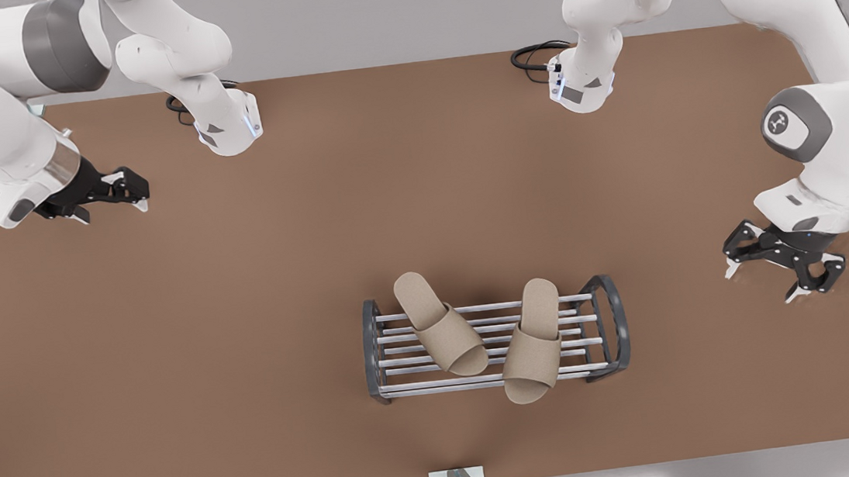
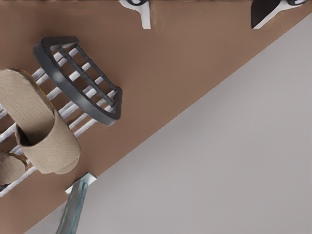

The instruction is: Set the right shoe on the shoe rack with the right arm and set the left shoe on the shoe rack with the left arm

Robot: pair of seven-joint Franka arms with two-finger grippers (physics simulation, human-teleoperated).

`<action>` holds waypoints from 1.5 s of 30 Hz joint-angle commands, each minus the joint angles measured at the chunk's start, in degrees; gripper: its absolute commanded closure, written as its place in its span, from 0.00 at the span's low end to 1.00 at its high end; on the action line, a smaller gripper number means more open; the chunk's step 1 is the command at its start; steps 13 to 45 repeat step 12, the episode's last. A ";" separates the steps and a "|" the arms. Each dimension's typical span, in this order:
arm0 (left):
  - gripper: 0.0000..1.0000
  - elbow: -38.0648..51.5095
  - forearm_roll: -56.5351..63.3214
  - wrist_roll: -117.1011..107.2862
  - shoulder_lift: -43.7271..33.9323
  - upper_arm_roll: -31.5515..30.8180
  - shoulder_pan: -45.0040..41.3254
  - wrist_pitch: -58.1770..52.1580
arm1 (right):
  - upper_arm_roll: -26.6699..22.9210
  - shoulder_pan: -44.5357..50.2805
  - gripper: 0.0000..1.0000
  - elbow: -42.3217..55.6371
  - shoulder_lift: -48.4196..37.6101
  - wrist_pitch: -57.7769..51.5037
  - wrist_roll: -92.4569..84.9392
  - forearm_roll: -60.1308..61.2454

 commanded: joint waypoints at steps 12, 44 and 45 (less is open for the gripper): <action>0.00 2.58 9.05 -58.43 1.21 -3.05 -0.46 -35.21 | -0.03 0.12 0.00 -0.36 -0.07 0.27 3.98 0.17; 0.00 2.58 9.05 -58.43 1.21 -3.05 -0.46 -35.21 | -0.03 0.12 0.00 -0.36 -0.07 0.27 3.98 0.17; 0.00 2.58 9.05 -58.43 1.21 -3.05 -0.46 -35.21 | -0.03 0.12 0.00 -0.36 -0.07 0.27 3.98 0.17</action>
